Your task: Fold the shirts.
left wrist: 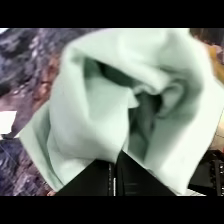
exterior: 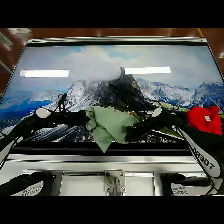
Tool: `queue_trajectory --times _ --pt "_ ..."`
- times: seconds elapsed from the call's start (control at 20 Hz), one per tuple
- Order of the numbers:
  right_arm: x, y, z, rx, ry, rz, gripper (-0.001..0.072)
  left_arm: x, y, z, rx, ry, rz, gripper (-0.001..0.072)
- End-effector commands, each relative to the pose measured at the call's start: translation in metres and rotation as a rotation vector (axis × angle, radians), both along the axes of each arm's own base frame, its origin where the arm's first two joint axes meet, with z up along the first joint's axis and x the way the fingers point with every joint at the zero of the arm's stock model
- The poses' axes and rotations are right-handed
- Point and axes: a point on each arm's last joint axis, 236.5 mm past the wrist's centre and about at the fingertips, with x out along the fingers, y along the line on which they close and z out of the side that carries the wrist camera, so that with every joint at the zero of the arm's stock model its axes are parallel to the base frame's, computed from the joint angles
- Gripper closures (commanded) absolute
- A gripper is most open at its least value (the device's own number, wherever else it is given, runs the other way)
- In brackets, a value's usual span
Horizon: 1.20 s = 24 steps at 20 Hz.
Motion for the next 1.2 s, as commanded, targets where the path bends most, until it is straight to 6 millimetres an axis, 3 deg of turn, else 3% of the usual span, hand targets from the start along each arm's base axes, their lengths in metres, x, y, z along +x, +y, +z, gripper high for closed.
queue_trajectory --times 0.0,0.1,0.2,0.3,0.4,0.45,0.55,0.6,0.7,0.75,0.85,0.95,1.15 --pt "0.016 -0.008 0.019 0.019 -0.076 0.035 0.0663 0.011 0.004 0.034 0.059 -0.131 -0.066 0.0675" --pt "0.044 -0.034 0.058 -0.009 -0.206 0.069 0.0663 0.017 0.016 0.078 0.126 -0.245 -0.116 0.0675" --pt "0.084 -0.065 0.125 -0.045 -0.423 0.063 0.0663 0.025 0.034 0.152 0.189 -0.418 -0.115 0.0675" --pt "0.123 -0.094 0.230 -0.073 -0.741 -0.002 0.0664 0.025 0.052 0.260 0.223 -0.684 -0.069 0.0675" --pt "0.138 -0.112 0.344 -0.107 -1.069 -0.076 0.0664 -0.002 0.064 0.379 0.206 -0.964 -0.002 0.0674" --pt "0.137 -0.116 0.406 -0.120 -1.250 -0.112 0.0663 -0.025 0.068 0.431 0.190 -1.088 0.025 0.0674" --pt "0.116 -0.119 0.508 -0.129 -1.543 -0.168 0.0664 -0.069 0.076 0.505 0.162 -1.267 0.062 0.0675" --pt "0.101 -0.119 0.550 -0.126 -1.662 -0.195 0.0663 -0.087 0.079 0.528 0.152 -1.329 0.074 0.0674" --pt "0.074 -0.124 0.604 -0.142 -1.817 -0.239 0.0664 -0.115 0.084 0.555 0.143 -1.405 0.088 0.0674" --pt "0.065 -0.126 0.616 -0.151 -1.848 -0.249 0.0663 -0.123 0.086 0.555 0.158 -1.411 0.083 0.0674" --pt "0.056 -0.130 0.616 -0.178 -1.838 -0.254 0.0664 -0.123 0.094 0.531 0.249 -1.337 0.061 0.0674" --pt "0.055 -0.139 0.588 -0.256 -1.735 -0.219 0.0663 -0.116 0.109 0.500 0.344 -1.214 0.069 0.0674" --pt "0.047 -0.176 0.507 -0.471 -1.403 -0.136 0.0663 -0.109 0.140 0.444 0.533 -1.009 0.054 0.0673"
